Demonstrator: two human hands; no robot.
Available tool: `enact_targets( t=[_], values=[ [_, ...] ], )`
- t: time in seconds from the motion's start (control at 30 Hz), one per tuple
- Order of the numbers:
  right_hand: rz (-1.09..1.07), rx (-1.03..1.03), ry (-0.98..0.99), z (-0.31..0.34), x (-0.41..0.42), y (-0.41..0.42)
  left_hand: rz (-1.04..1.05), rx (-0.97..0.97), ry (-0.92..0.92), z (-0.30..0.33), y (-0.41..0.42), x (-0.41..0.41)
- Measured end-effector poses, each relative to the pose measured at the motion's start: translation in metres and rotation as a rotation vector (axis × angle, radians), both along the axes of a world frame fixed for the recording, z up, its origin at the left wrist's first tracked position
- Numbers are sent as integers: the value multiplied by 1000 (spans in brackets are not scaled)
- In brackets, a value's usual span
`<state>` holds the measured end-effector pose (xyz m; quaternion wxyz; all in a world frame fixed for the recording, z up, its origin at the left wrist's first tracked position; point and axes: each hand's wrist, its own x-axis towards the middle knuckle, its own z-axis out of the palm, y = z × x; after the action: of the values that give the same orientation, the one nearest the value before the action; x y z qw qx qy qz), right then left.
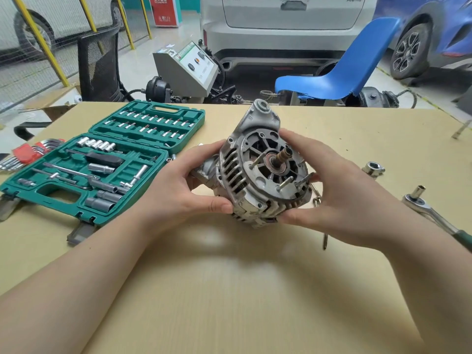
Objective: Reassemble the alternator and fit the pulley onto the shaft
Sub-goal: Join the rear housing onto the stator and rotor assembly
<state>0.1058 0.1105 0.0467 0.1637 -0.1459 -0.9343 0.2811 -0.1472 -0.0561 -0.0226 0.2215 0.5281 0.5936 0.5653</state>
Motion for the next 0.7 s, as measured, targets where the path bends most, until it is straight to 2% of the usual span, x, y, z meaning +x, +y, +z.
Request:
enact_targets(
  t=[0.2,0.3,0.47,0.6,0.7],
  values=[
    [-240,126,43,-7,-5,-15,6,-4,22,-4,2,-3],
    [-275,174,50,-10,-7,-24,-4,14,29,-4,2,-3],
    [-207,174,-15,-1,-1,-7,13,44,27,-3,1,1],
    [24,136,-59,-2,0,4,58,49,71,-7,2,1],
    [85,110,-16,-8,-3,7,90,49,95,-5,1,1]
  ],
)
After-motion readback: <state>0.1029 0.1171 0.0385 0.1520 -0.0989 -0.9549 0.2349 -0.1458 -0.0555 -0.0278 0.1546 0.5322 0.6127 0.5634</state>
